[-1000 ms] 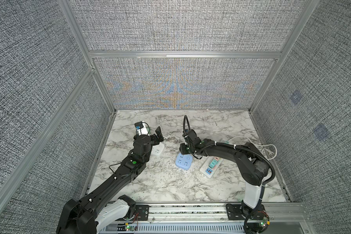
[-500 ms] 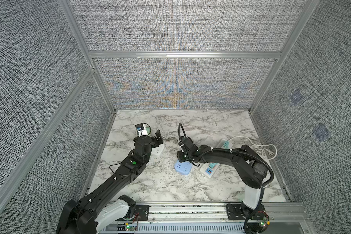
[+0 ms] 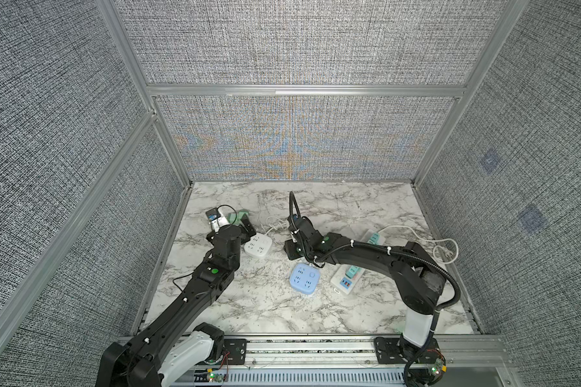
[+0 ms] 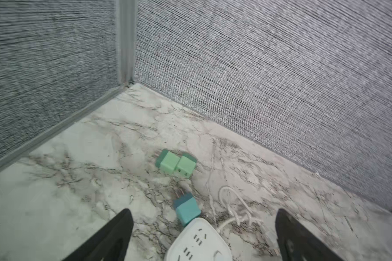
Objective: Insert plugs into power strip
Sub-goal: Move the socket to the center of the table.
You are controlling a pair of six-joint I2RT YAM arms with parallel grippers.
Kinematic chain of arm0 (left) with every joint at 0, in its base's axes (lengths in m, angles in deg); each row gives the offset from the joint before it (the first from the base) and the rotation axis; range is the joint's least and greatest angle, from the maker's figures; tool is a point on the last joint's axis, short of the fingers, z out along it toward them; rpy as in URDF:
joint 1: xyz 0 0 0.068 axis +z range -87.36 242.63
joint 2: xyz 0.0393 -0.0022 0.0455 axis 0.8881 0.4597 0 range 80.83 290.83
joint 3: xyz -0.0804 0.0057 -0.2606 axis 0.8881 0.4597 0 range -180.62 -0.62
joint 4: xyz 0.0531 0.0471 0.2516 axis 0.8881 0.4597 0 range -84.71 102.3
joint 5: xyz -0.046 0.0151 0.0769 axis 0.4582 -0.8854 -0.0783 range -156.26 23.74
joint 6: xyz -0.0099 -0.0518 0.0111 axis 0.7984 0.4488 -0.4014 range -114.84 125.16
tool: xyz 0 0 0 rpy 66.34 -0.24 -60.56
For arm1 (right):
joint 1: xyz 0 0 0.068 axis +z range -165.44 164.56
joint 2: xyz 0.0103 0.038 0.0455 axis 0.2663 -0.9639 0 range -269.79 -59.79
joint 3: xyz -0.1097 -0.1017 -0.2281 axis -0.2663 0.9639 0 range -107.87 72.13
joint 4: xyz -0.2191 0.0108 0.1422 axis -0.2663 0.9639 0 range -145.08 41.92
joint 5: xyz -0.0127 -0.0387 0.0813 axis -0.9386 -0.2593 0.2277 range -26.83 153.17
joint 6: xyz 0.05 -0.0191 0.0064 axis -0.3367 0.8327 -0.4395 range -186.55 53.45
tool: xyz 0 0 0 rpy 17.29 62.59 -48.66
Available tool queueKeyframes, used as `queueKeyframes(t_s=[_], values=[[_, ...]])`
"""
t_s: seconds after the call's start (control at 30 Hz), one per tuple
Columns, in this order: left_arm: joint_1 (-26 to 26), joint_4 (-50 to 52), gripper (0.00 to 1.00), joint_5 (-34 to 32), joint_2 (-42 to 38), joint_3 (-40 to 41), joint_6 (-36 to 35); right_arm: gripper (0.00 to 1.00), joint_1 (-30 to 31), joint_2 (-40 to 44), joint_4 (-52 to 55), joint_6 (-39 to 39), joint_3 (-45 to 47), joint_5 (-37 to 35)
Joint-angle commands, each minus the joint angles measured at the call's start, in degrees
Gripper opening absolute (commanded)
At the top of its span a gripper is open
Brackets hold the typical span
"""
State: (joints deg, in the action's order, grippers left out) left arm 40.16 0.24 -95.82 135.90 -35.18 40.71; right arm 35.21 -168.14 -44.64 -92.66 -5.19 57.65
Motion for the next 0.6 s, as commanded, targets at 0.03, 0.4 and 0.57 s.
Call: queueKeyframes(t_s=[0.03, 0.4, 0.57], values=[[7.93, 1.43, 1.0, 3.94, -2.83, 3.1, 5.51, 0.5, 0.0, -3.98, -1.09, 2.77, -7.5, 0.84], [17.98, 4.25, 1.0, 2.8, -13.8, 8.61, 9.47, 0.65, -0.03, -26.48, 10.46, 8.73, -39.89, 3.67], [19.73, 4.46, 0.99, 5.41, -13.98, 8.65, 9.91, 0.69, -0.15, -38.95, 20.12, 11.05, -59.29, 4.41]])
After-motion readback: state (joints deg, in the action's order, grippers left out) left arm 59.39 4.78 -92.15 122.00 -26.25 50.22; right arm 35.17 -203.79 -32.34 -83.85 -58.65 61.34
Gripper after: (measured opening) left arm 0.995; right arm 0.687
